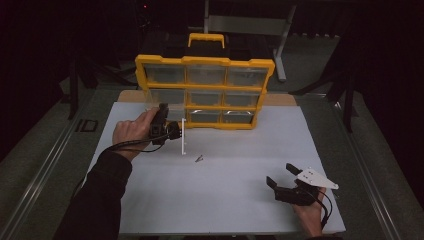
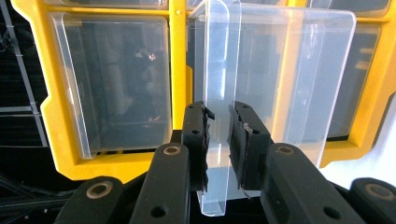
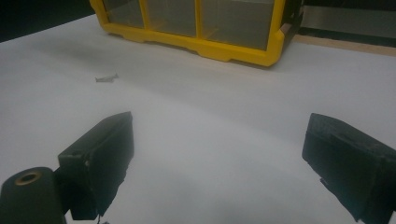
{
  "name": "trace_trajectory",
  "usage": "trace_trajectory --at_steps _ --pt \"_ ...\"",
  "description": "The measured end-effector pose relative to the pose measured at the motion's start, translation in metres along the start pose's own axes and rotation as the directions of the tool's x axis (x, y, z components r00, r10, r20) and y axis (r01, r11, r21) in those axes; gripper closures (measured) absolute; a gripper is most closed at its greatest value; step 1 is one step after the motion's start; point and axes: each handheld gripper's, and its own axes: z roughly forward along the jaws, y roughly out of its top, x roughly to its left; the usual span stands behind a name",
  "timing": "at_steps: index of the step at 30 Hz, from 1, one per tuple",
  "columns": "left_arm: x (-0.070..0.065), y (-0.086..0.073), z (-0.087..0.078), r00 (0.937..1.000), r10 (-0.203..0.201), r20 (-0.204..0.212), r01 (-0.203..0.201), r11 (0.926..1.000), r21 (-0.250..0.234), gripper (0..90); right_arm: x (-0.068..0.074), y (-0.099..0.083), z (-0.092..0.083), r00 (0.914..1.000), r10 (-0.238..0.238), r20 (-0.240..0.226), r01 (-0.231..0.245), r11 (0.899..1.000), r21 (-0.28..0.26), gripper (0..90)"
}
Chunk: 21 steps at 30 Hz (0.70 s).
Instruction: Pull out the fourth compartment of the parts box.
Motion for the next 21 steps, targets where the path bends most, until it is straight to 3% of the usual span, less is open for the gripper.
trace_trajectory --at_steps 21 --pt "-0.0045 -0.0012 -0.0084 1.0000 0.005 -0.007 -0.005 1.0000 -0.007 77.1 -0.0001 -0.0002 0.0005 1.0000 0.001 -0.002 -0.001 1.000 0.002 8.9"
